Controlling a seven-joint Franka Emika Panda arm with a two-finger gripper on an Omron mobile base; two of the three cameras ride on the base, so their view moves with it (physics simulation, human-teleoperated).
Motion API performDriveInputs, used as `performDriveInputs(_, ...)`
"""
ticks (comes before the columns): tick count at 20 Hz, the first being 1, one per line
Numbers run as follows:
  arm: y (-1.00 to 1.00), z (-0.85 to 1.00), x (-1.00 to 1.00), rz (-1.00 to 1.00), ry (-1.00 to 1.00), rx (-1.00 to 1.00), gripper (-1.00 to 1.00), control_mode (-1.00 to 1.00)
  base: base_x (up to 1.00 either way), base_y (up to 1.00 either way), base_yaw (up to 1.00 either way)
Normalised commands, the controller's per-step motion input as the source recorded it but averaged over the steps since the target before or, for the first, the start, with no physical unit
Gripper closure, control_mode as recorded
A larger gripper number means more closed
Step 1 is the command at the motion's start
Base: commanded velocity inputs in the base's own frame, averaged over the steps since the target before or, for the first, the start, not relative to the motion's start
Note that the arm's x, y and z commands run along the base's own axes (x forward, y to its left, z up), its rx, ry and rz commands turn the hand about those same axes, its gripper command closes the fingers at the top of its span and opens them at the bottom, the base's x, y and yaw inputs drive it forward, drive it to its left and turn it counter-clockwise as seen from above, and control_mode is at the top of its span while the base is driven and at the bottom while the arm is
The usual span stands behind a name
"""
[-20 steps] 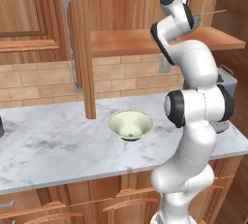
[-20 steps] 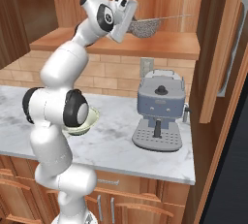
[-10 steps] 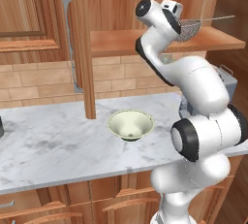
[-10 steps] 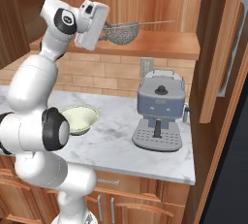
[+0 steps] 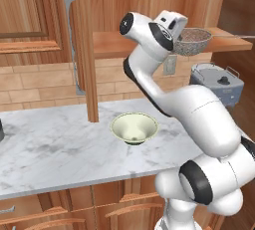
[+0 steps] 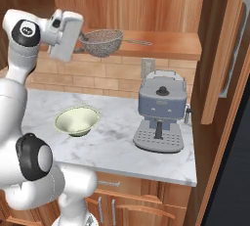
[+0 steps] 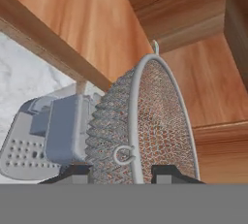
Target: Open the cabinet and setup a tea strainer by placing it in the bowl upright.
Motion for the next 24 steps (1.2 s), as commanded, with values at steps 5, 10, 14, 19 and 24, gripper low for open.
performDriveInputs(5,0.44,0.00,-0.75,-0.29,-0.02,0.21,1.00,-1.00,0.00,0.00,0.00)
performDriveInputs(10,0.46,-0.11,-0.54,-0.19,-0.10,0.19,1.00,-1.00,0.00,0.00,0.00)
performDriveInputs(14,0.12,-0.46,0.17,-0.08,0.00,0.06,1.00,-1.00,0.00,0.00,0.00)
performDriveInputs(19,0.04,-0.58,0.27,-0.07,0.00,0.07,1.00,-1.00,0.00,0.00,0.00)
performDriveInputs(24,0.03,-0.46,-0.04,-0.01,-0.05,0.10,1.00,-1.00,0.00,0.00,0.00)
